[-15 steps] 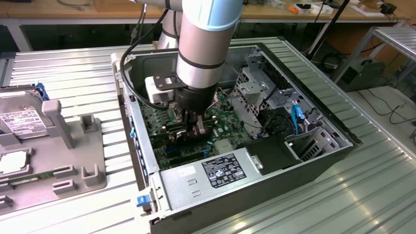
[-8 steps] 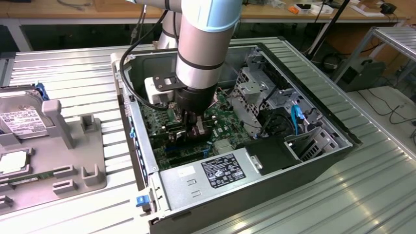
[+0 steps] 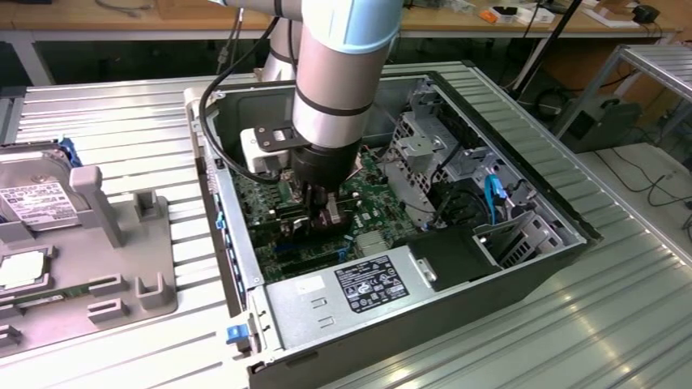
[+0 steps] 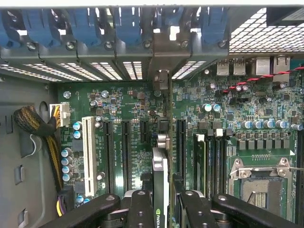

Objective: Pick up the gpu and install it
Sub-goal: 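Insert the gpu into the slot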

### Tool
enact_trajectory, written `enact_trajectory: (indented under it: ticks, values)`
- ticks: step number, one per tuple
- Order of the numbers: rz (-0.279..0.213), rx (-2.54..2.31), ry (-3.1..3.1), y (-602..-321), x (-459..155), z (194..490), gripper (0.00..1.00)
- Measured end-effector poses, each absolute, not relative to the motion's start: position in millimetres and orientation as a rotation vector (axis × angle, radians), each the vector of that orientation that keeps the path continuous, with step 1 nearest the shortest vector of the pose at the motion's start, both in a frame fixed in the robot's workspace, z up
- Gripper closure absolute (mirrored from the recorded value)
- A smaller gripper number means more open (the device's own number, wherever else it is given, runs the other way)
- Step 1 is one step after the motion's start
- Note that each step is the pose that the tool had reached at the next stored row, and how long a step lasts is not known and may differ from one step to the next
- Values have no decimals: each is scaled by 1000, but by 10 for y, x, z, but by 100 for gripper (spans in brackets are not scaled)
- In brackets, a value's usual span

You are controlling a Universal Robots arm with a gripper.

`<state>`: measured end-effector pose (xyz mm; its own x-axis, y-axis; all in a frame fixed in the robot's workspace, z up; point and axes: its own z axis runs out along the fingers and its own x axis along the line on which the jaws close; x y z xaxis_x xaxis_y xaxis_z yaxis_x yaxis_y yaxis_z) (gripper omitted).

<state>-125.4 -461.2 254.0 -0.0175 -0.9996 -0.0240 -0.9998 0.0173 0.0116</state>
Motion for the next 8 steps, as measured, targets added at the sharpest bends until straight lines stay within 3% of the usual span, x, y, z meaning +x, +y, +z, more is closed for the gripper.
enact_trajectory:
  ticks: [1,4,8]
  values:
    - [41,-2194,2234,-4609,-1257,2533,73]
    - [39,-2196,2234,-4612,-1254,2541,60]
    - [39,-2196,2234,-4611,-1254,2604,60]
